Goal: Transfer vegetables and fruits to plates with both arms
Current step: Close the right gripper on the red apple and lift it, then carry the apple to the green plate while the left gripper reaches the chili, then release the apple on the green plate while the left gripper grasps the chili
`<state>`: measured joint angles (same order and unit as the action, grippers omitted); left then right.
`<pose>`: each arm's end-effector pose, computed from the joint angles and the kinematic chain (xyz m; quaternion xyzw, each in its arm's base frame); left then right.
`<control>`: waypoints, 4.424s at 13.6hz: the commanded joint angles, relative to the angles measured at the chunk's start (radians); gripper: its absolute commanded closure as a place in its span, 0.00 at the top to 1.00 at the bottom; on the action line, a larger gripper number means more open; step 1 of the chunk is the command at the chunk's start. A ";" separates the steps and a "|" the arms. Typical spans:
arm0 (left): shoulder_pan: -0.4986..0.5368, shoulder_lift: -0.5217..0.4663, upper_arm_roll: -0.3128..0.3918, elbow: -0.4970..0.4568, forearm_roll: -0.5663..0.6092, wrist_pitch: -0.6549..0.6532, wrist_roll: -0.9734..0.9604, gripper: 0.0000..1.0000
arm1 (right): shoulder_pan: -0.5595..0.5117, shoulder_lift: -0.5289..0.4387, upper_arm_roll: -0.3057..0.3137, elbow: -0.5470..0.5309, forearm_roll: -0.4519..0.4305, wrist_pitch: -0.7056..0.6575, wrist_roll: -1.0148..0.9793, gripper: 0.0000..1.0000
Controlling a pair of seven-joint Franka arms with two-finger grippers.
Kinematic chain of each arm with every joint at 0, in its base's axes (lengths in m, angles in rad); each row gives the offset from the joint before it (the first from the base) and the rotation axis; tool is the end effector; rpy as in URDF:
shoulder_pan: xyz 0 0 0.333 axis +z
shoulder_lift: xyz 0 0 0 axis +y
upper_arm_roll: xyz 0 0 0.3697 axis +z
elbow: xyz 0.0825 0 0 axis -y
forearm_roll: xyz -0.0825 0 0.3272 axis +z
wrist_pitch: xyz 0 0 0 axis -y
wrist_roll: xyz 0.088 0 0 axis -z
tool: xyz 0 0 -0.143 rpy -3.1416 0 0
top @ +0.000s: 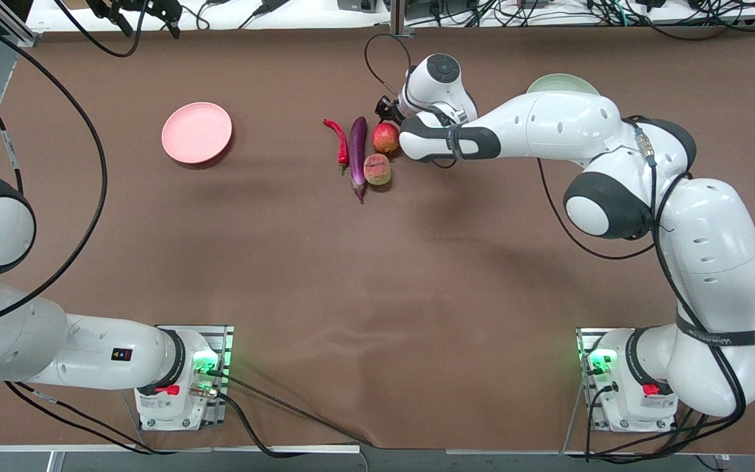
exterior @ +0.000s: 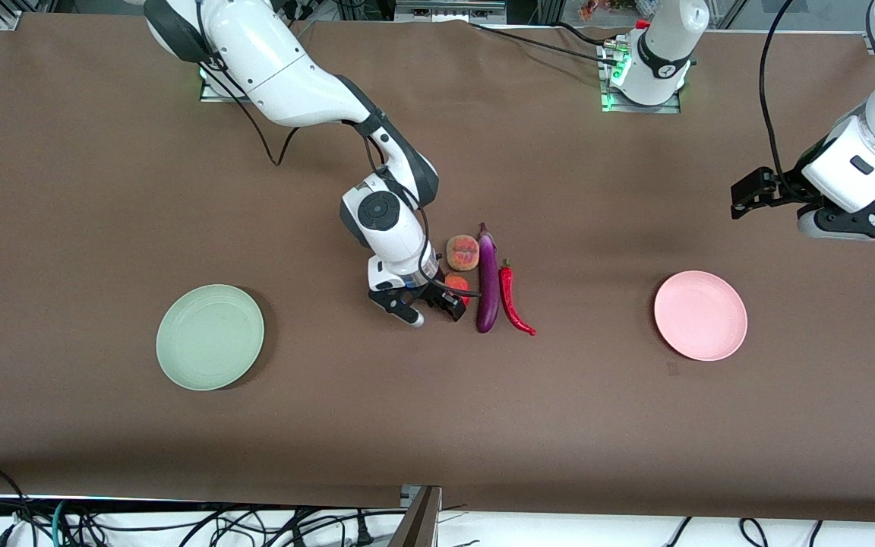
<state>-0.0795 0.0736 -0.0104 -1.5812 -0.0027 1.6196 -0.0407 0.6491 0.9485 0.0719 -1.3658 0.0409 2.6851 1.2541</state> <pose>0.5232 -0.0473 0.6044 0.9995 -0.0245 -0.0177 0.0006 0.5966 0.5012 0.2204 -0.9371 0.2937 -0.0700 0.1754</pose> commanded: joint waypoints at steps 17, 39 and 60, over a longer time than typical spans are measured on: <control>-0.003 0.012 -0.002 0.033 0.020 -0.024 -0.010 1.00 | 0.053 -0.016 -0.012 -0.007 -0.006 -0.016 0.054 0.52; -0.203 0.498 -0.014 0.043 -0.028 0.358 -0.554 1.00 | -0.632 -0.267 -0.046 -0.127 0.013 -0.591 -1.313 0.51; -0.378 0.723 -0.002 0.015 -0.280 0.767 -0.653 0.37 | -0.381 -0.298 -0.034 -0.035 0.082 -0.649 -0.777 0.99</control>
<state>-0.4533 0.7946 -0.0157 -1.5674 -0.3057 2.3982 -0.6957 0.2828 0.6603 0.0471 -1.4135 0.1199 2.0827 0.4742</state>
